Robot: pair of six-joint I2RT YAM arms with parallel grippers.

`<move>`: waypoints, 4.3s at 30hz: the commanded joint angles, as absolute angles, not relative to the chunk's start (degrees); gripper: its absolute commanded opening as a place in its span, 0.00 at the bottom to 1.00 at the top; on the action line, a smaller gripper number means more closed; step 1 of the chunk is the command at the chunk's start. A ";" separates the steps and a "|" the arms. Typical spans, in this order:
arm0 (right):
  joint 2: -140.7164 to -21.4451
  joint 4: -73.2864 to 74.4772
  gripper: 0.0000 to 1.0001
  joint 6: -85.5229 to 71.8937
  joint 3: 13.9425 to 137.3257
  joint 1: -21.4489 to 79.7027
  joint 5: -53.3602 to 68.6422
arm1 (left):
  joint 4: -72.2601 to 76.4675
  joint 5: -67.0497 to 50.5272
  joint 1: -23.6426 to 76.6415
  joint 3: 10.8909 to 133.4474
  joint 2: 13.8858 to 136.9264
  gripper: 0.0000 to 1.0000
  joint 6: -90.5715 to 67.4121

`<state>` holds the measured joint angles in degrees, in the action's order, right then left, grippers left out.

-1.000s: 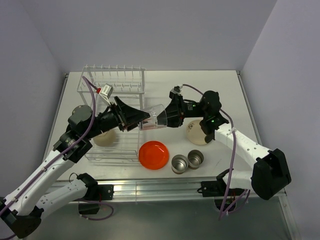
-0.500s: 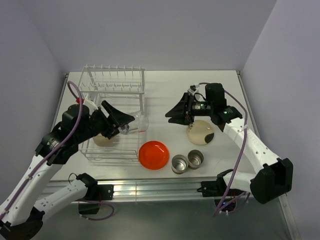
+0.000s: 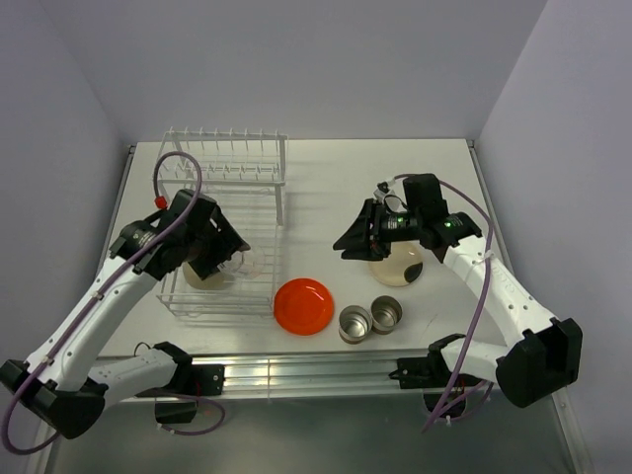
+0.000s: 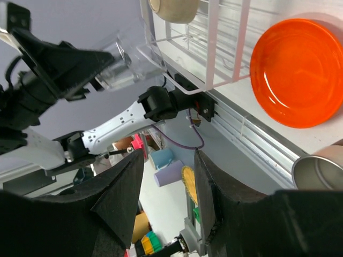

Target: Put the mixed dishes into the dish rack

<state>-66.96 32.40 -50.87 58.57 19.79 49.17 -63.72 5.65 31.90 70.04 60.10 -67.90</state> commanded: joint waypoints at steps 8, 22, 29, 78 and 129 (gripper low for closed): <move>-64.86 34.63 0.50 -47.90 61.08 19.16 48.78 | -61.44 8.53 27.07 77.08 69.94 0.00 -58.71; -63.63 40.60 0.48 -41.84 62.40 19.16 45.00 | -57.57 9.84 26.81 78.75 82.26 0.00 -55.20; -63.46 42.54 0.48 -39.38 62.58 19.16 43.42 | -56.95 11.07 26.81 79.19 86.04 0.00 -54.75; -61.70 52.38 0.45 -34.36 59.68 32.78 23.29 | -53.61 14.06 28.47 76.11 84.73 0.85 -56.24; -51.59 56.78 0.38 -55.81 41.93 48.60 8.17 | -54.84 8.17 40.87 74.79 63.99 0.76 -70.22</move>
<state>-52.07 59.13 -53.65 42.70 48.21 8.40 -54.57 7.38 40.38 73.19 66.06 -68.88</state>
